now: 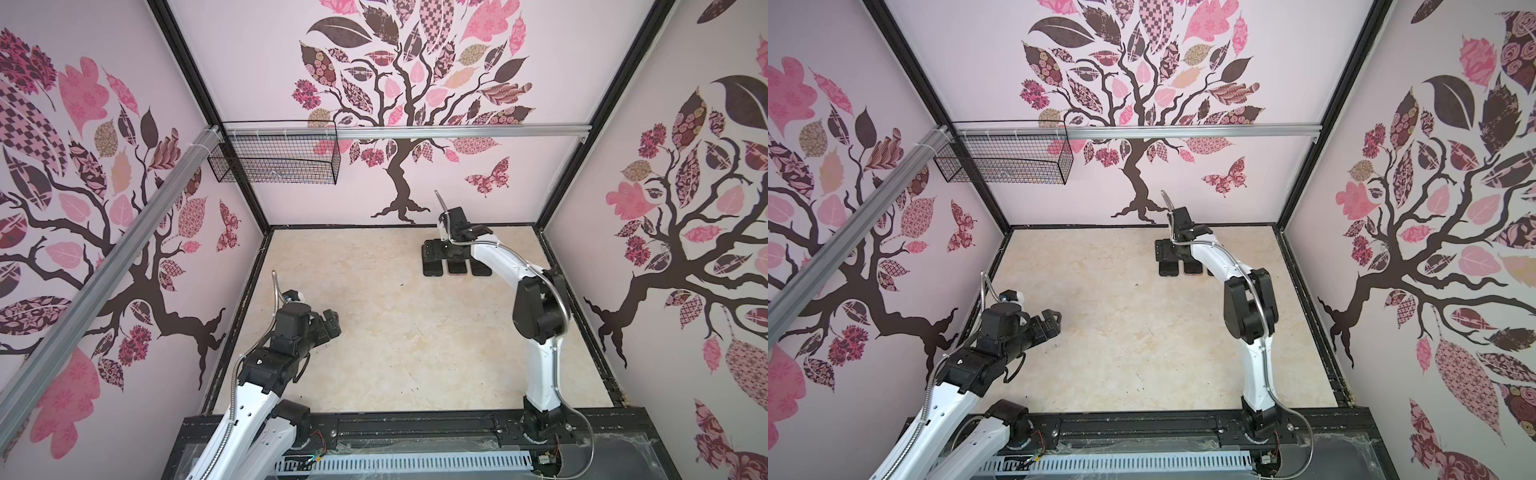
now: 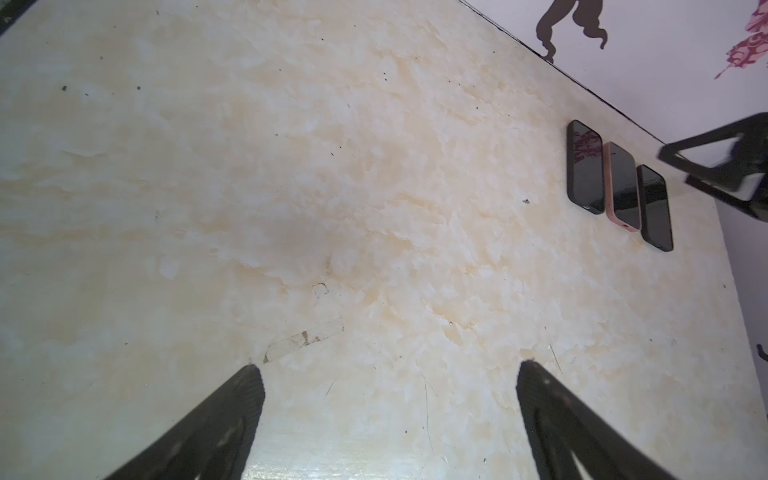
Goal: Put the phone into the phone case
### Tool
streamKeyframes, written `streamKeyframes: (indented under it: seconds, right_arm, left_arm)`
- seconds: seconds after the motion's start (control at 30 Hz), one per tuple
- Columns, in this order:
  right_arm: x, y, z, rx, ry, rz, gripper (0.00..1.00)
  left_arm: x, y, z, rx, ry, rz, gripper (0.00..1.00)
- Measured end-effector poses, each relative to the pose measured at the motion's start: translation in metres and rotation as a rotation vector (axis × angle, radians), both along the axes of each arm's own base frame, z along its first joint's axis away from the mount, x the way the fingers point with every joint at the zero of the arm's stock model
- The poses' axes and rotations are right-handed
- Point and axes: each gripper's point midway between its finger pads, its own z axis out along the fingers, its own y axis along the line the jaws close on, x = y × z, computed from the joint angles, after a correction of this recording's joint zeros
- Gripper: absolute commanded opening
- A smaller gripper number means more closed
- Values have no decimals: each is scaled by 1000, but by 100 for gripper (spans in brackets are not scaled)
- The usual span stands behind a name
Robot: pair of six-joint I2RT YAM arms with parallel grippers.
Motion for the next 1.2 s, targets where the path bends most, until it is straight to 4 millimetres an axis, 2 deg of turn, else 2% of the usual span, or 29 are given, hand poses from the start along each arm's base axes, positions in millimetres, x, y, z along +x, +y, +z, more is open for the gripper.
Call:
streamKeyframes:
  seconds: [0.1, 0.2, 0.33, 0.53, 0.67, 0.77, 0.9, 1.03, 1.2]
  right_arm:
    - [-21, -9, 31, 2, -90, 24, 100]
    - [-46, -24, 46, -15, -170, 30, 99]
    - [-80, -50, 47, -54, -245, 13, 100]
    - [-111, -87, 39, -134, -368, -57, 100]
    - [-126, -107, 32, -186, -455, -94, 100]
    - [-135, -118, 24, -221, -526, -113, 100]
    - [-143, -135, 7, -245, -589, -160, 100]
    - [-146, -167, -7, -232, -615, -258, 100]
    - [-146, -208, -33, -205, -621, -393, 100]
  left_arm:
    - [14, 11, 4, 60, -30, 57, 98]
    - [29, 27, 7, 160, -62, 126, 98]
    - [53, 46, 10, 306, -101, 202, 98]
    - [89, 59, 18, 486, -166, 223, 98]
    - [112, 73, 24, 513, -240, 240, 98]
    - [121, 92, 11, 506, -265, 266, 98]
    - [128, 109, -25, 490, -251, 257, 98]
    - [138, 107, -52, 485, -246, 204, 98]
    - [147, 100, -71, 477, -281, 150, 98]
